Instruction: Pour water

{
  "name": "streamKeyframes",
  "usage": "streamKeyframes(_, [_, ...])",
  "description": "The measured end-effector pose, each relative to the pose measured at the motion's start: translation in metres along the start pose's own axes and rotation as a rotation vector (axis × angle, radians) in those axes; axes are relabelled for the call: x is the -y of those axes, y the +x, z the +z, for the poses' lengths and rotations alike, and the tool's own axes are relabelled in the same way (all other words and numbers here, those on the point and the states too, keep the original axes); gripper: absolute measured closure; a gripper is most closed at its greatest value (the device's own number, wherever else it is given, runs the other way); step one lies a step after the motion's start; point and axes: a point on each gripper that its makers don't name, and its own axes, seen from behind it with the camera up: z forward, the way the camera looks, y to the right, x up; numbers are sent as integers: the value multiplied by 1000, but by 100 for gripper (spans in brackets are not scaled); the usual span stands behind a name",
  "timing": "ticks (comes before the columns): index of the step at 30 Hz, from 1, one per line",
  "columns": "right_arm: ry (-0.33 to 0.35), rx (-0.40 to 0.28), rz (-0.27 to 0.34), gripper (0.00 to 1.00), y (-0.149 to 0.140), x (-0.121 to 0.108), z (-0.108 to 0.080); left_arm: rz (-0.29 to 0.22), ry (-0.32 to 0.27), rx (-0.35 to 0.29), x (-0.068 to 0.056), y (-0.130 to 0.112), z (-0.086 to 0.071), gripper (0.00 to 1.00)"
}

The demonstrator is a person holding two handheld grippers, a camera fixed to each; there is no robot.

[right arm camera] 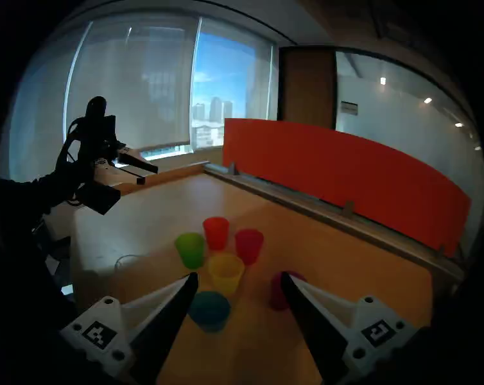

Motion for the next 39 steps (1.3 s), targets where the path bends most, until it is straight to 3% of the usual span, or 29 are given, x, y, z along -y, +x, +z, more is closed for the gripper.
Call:
streamKeyframes(10, [16,53,-8,1,-28,8,6,15,-7,56,-5,-27,16,20])
streamKeyframes(20, [21,79,4,0,-50,10,14,29,-34,110,-17,-56,33,20])
streamKeyframes(39, [52,140,-11,1,-90,24,39,46,-64,190,-28,-98,57,20])
